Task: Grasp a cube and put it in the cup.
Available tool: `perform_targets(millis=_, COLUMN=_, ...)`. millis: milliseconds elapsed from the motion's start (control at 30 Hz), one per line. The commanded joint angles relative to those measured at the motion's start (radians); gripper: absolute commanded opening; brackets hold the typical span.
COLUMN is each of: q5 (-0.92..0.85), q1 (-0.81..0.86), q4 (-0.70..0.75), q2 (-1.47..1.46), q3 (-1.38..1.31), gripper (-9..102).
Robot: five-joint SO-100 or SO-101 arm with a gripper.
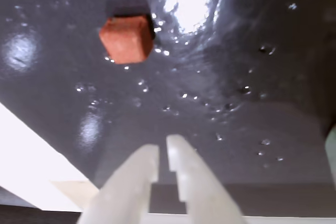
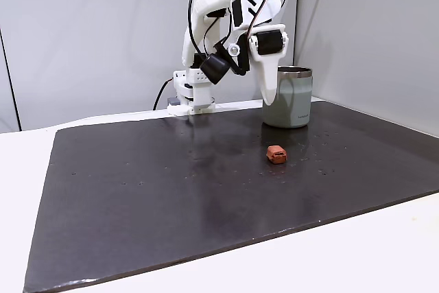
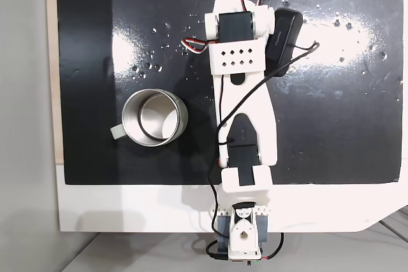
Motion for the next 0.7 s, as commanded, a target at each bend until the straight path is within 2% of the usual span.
perform_targets(millis=0, q5=-0.041, q1=0.009, q4=0.028, q2=0.000, q3=-0.083, gripper=0)
perform_targets(millis=233, q5=-0.156, q1=0.011, q4=0.118, q2=-0.075, q3=-0.204, gripper=0)
perform_targets(millis=533, q5=-0.201, q1=0.023, q4=0.152, q2=-0.094, q3=-0.232, gripper=1)
perform_targets(millis=667, q5=-0.201, q1=0.031, q4=0.152, q2=-0.094, q3=-0.247, gripper=11)
